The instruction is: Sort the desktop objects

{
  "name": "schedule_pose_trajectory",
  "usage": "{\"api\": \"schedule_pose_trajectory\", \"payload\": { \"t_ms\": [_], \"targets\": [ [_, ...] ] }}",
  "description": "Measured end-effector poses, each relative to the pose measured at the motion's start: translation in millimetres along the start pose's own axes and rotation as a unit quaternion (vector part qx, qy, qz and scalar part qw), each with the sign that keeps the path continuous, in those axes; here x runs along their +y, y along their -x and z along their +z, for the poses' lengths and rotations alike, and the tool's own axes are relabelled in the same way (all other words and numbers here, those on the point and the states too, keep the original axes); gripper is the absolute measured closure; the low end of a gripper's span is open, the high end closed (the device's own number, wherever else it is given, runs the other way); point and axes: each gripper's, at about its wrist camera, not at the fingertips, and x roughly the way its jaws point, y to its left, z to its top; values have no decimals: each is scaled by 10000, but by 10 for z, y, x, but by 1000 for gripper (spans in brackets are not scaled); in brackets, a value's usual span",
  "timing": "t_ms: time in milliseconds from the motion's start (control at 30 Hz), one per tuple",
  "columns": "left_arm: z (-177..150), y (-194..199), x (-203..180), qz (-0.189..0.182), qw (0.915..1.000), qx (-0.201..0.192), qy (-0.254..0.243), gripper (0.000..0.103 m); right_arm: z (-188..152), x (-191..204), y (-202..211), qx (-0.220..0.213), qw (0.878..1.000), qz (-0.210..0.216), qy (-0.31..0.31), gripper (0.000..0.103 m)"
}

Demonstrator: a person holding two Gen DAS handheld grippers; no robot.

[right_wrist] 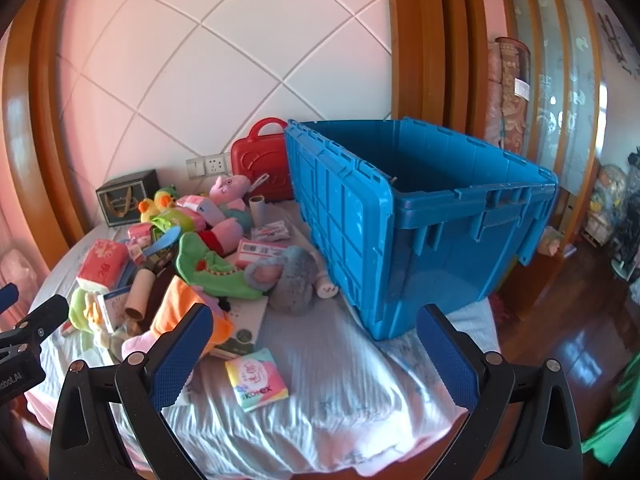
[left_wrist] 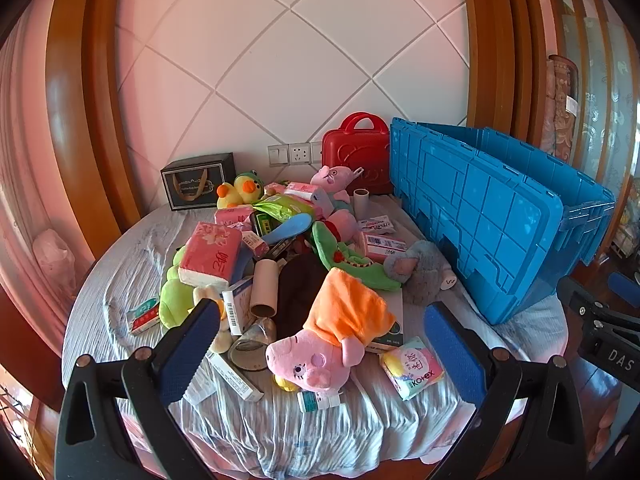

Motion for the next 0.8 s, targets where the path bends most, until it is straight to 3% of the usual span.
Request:
{"api": "schedule_pose_trajectory", "payload": {
  "t_ms": [800],
  "targets": [
    [-72, 9, -19, 26, 10000, 54, -14, 0, -32, -34, -22, 69, 9999, 25, 96, 0]
  ]
}}
